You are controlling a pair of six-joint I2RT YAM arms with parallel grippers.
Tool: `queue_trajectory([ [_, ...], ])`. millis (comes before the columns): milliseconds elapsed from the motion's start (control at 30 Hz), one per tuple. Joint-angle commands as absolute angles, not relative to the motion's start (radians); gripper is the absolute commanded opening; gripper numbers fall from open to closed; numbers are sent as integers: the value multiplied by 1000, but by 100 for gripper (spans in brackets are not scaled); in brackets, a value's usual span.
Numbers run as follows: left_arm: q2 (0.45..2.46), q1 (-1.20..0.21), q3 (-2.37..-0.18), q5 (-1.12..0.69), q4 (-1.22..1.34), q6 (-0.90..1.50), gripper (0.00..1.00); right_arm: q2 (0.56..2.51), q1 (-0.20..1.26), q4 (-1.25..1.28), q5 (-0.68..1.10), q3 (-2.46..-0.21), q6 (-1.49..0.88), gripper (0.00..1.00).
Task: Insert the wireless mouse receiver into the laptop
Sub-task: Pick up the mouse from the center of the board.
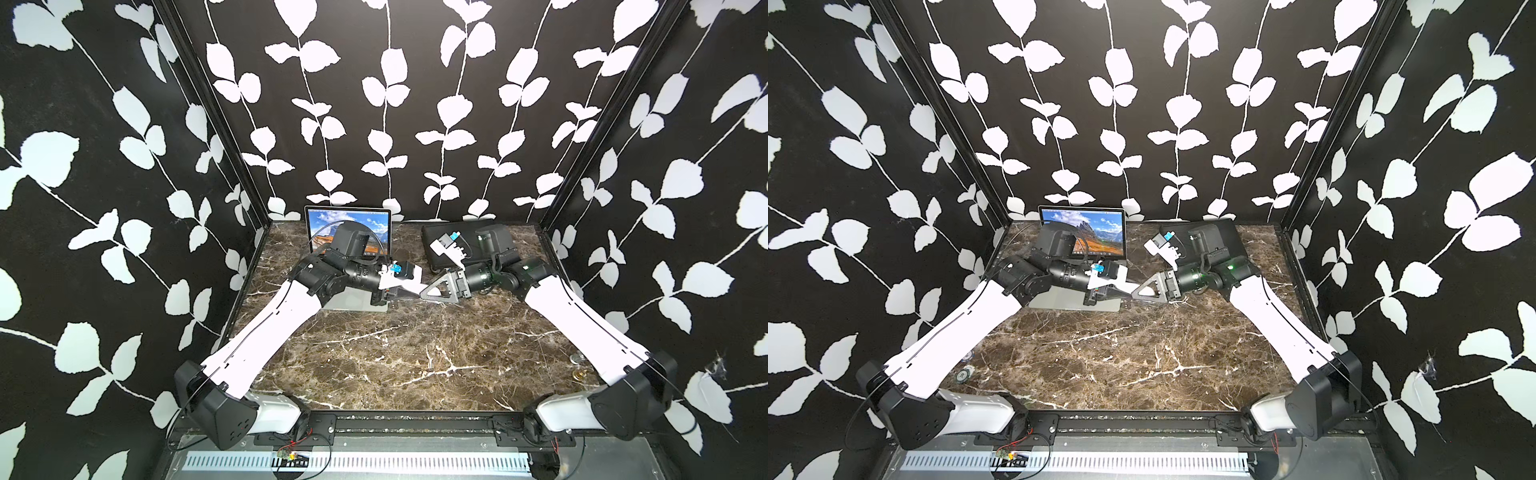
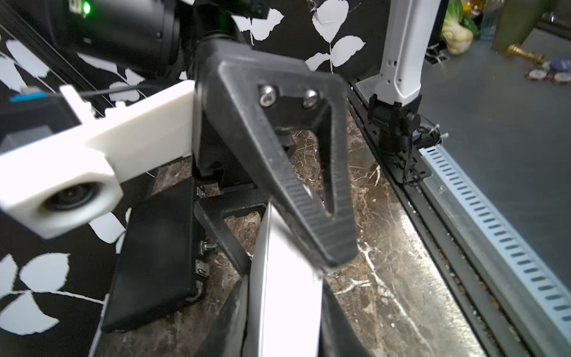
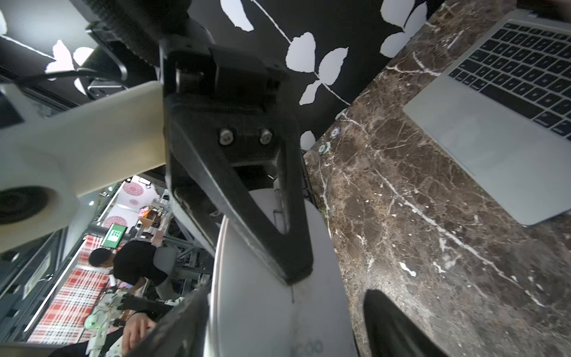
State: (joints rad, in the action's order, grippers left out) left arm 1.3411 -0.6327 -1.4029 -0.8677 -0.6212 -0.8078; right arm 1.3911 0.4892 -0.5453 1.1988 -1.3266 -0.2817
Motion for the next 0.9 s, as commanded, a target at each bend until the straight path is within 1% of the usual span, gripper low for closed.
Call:
queue_trajectory([
  [0,1330,-636,-1378,-869,-564,-607,18,1349,470,-476,1124,-1318,-284,87],
  [100,1343,-637,-1370,-844,-575,-505,18,1323,433,-413,1109,-1276,-319,90],
  [167,1357,-635,-1365,-826,-566,-390,17,1295,412,-396,1083,-1265,-305,90],
  [267,1379,-624,-1356,-798,-511,-163,17,1239,398,-382,1039,-1236,-209,91],
  [367,1384,-603,-1337,-799,-412,79,17,1180,397,-313,984,-1174,-150,91],
  [433,1384,-594,-1332,-798,-359,201,17,1152,396,-198,992,-1115,-188,90],
  [567,1387,-576,-1327,-816,-254,429,17,1126,393,35,1014,-1015,-322,85],
  [633,1393,-569,-1317,-850,-182,554,18,1132,393,76,1036,-994,-352,81],
  [733,1422,-569,-1332,-907,-169,616,19,1157,390,166,1059,-965,-416,75],
  [867,1426,-569,-1339,-936,-171,586,19,1203,374,273,1075,-967,-516,72],
])
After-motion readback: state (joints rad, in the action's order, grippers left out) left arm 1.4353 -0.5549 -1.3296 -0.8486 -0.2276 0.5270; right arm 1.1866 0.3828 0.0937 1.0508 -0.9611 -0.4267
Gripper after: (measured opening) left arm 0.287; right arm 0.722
